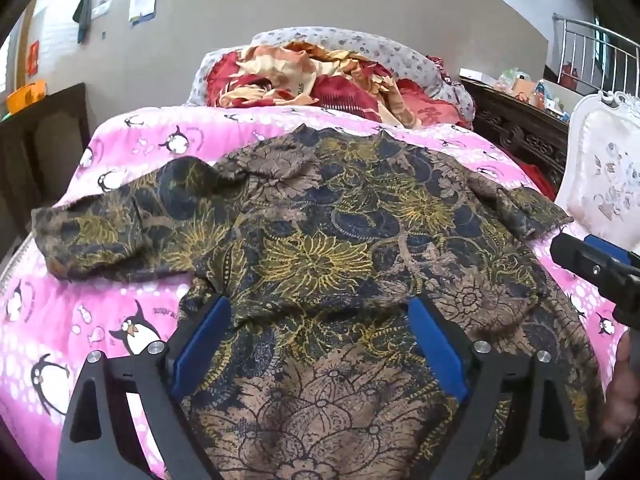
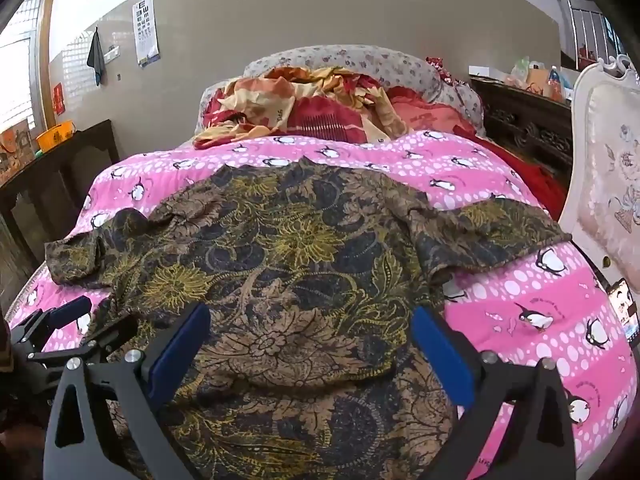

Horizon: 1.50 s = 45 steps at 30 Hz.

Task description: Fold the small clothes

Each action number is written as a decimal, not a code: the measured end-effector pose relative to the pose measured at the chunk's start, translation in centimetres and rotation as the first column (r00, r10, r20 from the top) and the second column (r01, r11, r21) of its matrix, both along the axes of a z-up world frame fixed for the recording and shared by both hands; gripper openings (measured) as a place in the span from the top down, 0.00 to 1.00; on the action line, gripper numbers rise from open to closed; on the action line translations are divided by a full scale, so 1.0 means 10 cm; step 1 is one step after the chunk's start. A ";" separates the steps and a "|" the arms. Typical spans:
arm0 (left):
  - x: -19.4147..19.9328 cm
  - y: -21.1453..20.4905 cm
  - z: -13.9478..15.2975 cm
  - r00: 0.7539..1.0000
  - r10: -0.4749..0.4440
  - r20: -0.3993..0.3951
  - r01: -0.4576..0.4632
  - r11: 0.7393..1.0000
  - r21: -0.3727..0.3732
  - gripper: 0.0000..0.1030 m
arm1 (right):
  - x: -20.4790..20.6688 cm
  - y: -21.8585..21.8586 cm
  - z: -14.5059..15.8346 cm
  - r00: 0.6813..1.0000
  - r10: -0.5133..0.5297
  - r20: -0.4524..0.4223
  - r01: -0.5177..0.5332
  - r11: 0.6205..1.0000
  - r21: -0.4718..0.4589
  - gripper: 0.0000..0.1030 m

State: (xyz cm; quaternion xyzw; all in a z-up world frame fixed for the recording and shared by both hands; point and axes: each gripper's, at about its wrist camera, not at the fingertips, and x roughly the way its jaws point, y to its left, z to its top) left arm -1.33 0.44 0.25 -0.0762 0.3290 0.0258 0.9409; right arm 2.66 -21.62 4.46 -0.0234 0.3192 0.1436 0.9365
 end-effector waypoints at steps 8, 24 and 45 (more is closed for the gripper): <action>-0.23 -0.08 0.21 1.000 -0.013 -0.006 0.013 0.998 0.056 0.29 | -0.21 -0.01 0.11 0.997 -0.004 0.077 0.002 1.000 0.030 0.00; -0.33 -0.08 0.20 1.000 -0.008 -0.024 0.009 0.999 0.043 0.29 | -0.32 0.05 0.14 1.000 0.024 0.010 -0.024 1.000 0.002 0.00; -0.25 0.12 -0.01 0.997 0.025 -0.070 -0.031 0.995 -0.091 0.29 | -0.27 0.22 0.02 0.999 0.027 -0.021 -0.028 1.000 -0.013 0.00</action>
